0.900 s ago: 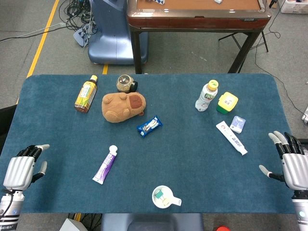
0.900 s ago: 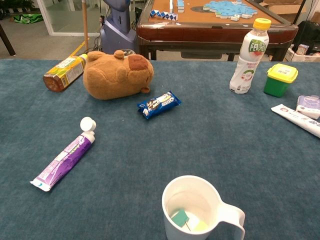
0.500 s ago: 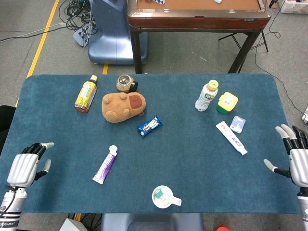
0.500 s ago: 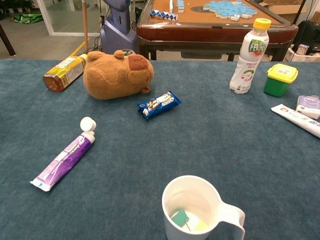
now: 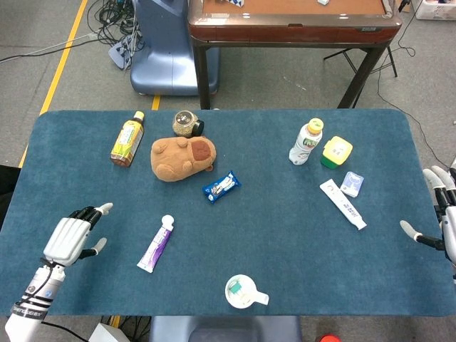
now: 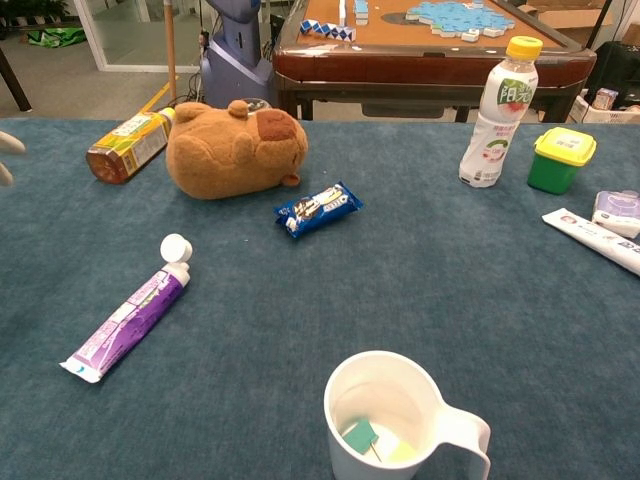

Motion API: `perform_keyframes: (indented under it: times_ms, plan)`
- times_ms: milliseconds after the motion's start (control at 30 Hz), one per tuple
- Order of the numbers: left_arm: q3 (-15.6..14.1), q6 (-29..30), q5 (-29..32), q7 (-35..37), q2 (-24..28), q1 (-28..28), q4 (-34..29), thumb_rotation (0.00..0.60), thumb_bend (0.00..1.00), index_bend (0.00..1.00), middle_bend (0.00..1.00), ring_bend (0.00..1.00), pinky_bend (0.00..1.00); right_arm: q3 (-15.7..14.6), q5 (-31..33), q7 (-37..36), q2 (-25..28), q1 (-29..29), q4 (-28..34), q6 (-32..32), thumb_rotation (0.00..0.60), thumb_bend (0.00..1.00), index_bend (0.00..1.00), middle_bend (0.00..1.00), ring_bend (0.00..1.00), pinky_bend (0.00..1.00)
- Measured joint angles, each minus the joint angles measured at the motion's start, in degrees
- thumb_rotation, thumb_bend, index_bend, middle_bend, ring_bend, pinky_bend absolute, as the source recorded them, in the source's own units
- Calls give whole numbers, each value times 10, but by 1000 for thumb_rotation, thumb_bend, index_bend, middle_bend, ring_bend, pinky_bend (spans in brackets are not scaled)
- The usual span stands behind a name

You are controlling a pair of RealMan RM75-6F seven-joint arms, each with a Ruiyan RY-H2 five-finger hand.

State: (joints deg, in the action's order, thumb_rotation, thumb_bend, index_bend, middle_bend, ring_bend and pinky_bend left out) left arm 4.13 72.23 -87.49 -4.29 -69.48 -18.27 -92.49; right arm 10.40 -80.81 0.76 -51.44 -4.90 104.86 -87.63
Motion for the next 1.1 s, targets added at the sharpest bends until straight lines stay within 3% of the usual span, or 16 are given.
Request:
perform_keyframes:
  times_ms: [467,600,1100]
  plan:
    - [-17,-25,-4,-49,-83,-23,26,600,212,0,67,99,215,-13,4,-13,-1,12,-5,0,600,206,63,105,0,54]
    - [-20,-27,0,-58,-115,-25,39,600,211,0,5,26,177,-17,4,-17,-1,16,-6,-1,600,206,63,105,0,54]
    - [-23,-20,8,-50,-221,-30,116,600,211,0,0,0,144,-23,6,-25,12,32,1,-13,600,206,63,105,0,54]
